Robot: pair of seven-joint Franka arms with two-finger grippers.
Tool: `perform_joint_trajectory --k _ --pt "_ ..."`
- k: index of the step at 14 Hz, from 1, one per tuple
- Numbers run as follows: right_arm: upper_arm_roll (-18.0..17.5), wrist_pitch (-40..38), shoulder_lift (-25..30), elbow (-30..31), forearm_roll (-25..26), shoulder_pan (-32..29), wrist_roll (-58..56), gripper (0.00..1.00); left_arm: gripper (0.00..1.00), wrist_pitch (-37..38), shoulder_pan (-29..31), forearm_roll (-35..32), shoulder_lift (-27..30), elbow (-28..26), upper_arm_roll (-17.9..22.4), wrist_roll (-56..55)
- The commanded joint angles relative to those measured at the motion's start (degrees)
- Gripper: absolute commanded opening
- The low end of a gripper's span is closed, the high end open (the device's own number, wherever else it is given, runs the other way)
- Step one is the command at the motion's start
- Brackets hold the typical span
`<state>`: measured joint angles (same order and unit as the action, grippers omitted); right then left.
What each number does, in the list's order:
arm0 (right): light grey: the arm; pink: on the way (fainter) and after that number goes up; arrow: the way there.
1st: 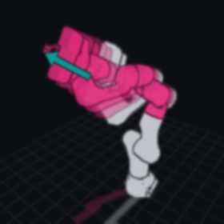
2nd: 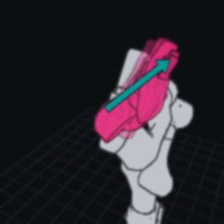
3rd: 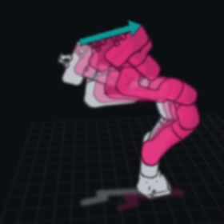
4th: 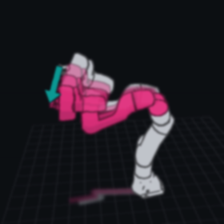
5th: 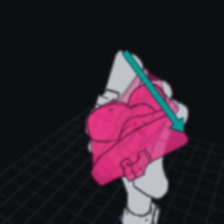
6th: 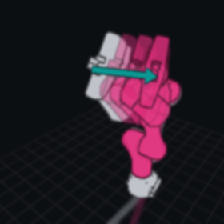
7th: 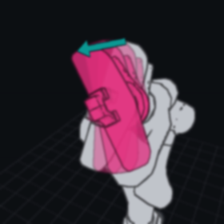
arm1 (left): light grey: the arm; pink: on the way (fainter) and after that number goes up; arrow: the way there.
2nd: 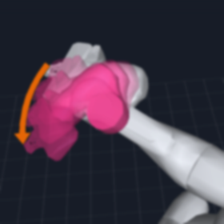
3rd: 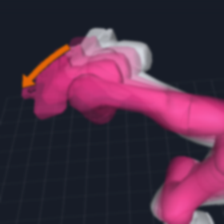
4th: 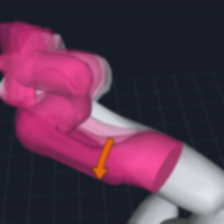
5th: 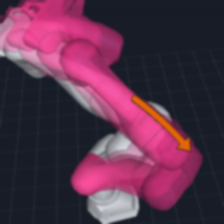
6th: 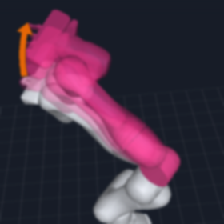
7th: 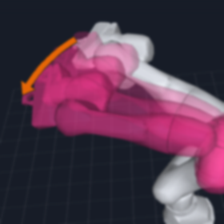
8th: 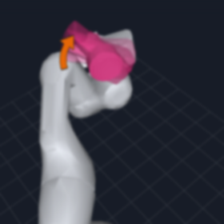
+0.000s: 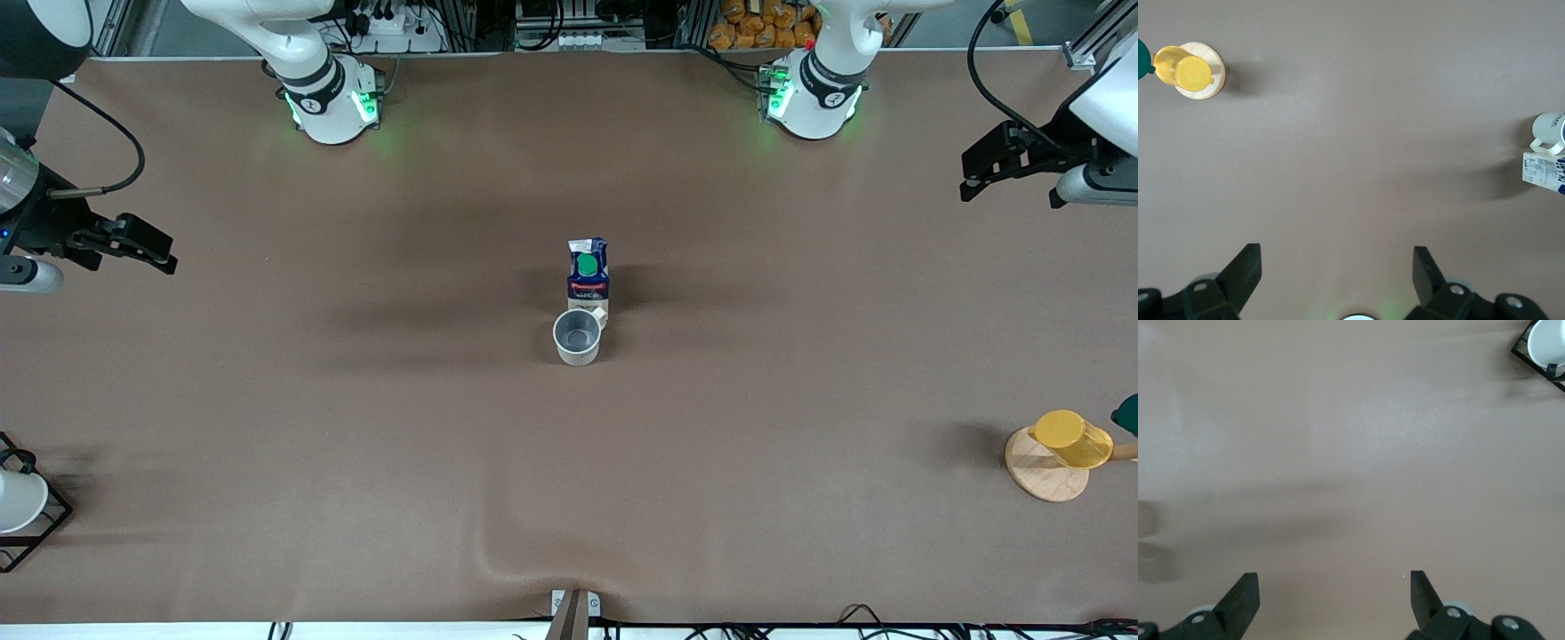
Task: Place milk next to cup
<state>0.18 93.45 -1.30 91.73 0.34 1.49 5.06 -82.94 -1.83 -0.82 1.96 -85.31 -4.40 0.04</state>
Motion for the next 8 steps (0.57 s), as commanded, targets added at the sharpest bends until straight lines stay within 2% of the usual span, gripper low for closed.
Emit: perform_joint_trajectory --k 1,8 --pt "-0.27 -0.64 -0.28 -0.77 0.98 -0.08 0.57 1.0 1.0 1.12 0.42 0.74 0.67 0.32 -0.08 0.84" --pt "-0.27 -1.16 -0.28 -0.77 0.98 0.09 0.74 1.0 1.0 1.12 0.51 0.82 0.67 0.32 -0.08 1.63"
